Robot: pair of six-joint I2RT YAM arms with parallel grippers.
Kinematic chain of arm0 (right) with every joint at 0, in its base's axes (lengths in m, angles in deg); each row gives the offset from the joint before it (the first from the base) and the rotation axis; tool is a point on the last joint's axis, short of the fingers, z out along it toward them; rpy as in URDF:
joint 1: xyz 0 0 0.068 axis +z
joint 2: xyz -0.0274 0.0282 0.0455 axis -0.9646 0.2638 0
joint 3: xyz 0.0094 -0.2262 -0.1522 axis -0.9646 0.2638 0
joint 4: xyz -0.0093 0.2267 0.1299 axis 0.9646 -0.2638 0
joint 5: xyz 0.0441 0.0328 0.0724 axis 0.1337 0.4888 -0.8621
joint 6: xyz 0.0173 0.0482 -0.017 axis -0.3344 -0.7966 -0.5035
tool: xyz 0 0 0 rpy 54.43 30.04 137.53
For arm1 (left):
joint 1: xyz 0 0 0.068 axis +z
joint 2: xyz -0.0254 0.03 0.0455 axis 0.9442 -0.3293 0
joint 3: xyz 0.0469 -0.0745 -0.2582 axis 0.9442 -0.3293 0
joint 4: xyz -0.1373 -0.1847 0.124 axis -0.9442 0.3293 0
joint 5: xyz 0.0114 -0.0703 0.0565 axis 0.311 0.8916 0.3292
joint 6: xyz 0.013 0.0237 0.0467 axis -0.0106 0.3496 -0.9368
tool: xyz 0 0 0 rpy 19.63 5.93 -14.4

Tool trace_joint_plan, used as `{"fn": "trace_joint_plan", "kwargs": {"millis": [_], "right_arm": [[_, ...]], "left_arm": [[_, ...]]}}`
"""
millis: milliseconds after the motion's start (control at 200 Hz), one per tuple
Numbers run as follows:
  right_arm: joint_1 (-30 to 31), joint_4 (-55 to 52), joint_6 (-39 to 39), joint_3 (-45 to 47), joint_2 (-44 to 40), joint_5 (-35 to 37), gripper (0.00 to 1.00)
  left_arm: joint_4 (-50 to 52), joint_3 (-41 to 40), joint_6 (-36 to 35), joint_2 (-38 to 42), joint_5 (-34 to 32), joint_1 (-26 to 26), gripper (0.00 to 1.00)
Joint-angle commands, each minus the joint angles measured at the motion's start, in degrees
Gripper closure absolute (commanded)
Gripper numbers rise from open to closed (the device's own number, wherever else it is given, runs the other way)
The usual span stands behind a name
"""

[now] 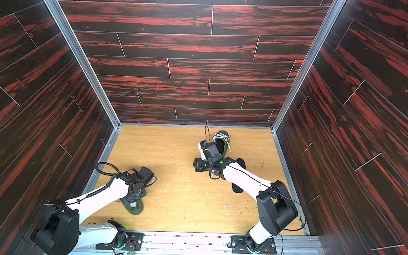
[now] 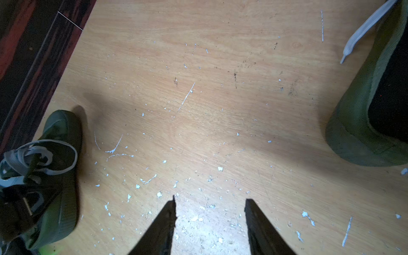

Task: Insert the insole into the shoe
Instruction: Move the shoe to the center of the board.

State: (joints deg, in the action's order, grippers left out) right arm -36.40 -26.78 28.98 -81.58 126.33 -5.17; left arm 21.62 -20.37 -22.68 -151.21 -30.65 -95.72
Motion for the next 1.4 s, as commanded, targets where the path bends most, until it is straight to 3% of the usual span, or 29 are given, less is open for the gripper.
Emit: {"fn": "trace_joint_plan", "kwargs": {"millis": [0,85,381,611,802,1162,1313,1398], "right_arm": [[0.39,-0.85,0.33,-1.9,0.75,0.41,0.46],[0.41,-1.01,0.38,-2.4,0.97,0.15,0.46],[0.42,-1.04,0.2,-1.93,0.49,0.17,0.46],[-0.54,-1.4,0.64,-1.61,0.37,0.5,0.46],[-2.84,-2.11,0.94,-0.91,-0.49,0.17,0.46],[-6.7,-3.16,-0.04,2.59,-4.53,0.3,0.46],[-8.59,-3.43,-0.34,4.54,-6.0,0.26,0.46],[-8.84,-3.65,-0.25,5.04,-6.25,0.01,0.46]], "left_arm": [[-2.78,-1.17,0.01,-0.35,-3.82,0.42,0.44],[-5.79,-1.19,-1.69,-0.73,-4.85,0.43,0.49],[-9.27,2.78,-8.62,-3.15,-2.97,0.43,0.82],[-13.79,7.31,-11.24,-5.63,5.0,-0.04,0.98],[-14.31,15.84,-7.76,-12.17,4.62,-4.53,1.0],[-14.53,37.79,-4.49,-33.25,2.0,-12.98,0.99],[-14.56,43.62,-3.87,-38.77,0.92,-13.97,0.96],[-14.03,46.43,-5.41,-40.66,2.03,-13.99,0.88]]}}
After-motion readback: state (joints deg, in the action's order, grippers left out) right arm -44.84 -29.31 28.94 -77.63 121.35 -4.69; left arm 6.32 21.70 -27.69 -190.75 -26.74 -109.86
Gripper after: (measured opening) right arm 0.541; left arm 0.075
